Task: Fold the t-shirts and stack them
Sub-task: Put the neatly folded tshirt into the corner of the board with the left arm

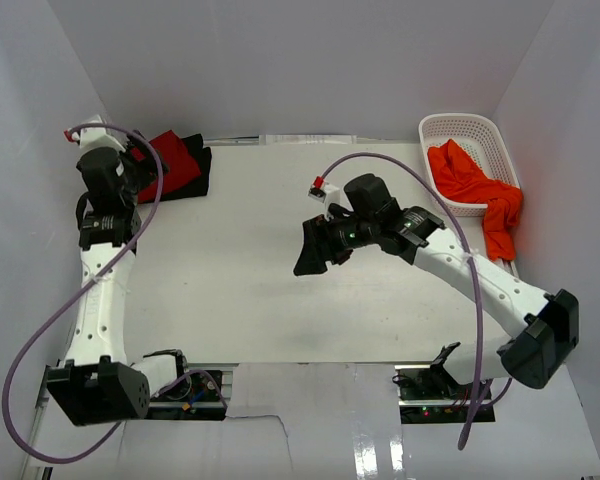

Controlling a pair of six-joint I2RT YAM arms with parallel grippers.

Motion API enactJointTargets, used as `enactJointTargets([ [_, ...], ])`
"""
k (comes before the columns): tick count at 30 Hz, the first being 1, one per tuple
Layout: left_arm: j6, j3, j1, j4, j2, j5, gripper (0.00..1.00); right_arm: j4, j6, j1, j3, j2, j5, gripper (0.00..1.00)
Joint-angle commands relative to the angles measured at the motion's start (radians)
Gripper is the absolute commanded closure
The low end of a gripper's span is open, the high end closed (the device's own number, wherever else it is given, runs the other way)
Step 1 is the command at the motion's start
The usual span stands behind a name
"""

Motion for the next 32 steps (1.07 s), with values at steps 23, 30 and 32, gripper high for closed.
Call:
enactJointTargets([
  [23,-0.046,-0.432,-0.001,-0.259,-0.53,0.539,0.02,0.054,0.005,-0.001,-0.378,-0.617,0.841,0.07],
  [30,-0.055,-0.495,-0.001,-0.238,-0.563,0.621,0.02,0.066,0.011,-0.001,-0.422,-0.636,0.838,0.06],
  [32,-0.052,-0.495,-0.001,-0.236,-0.56,0.615,0.02,0.066,0.014,-0.001,-0.416,-0.627,0.84,0.06],
])
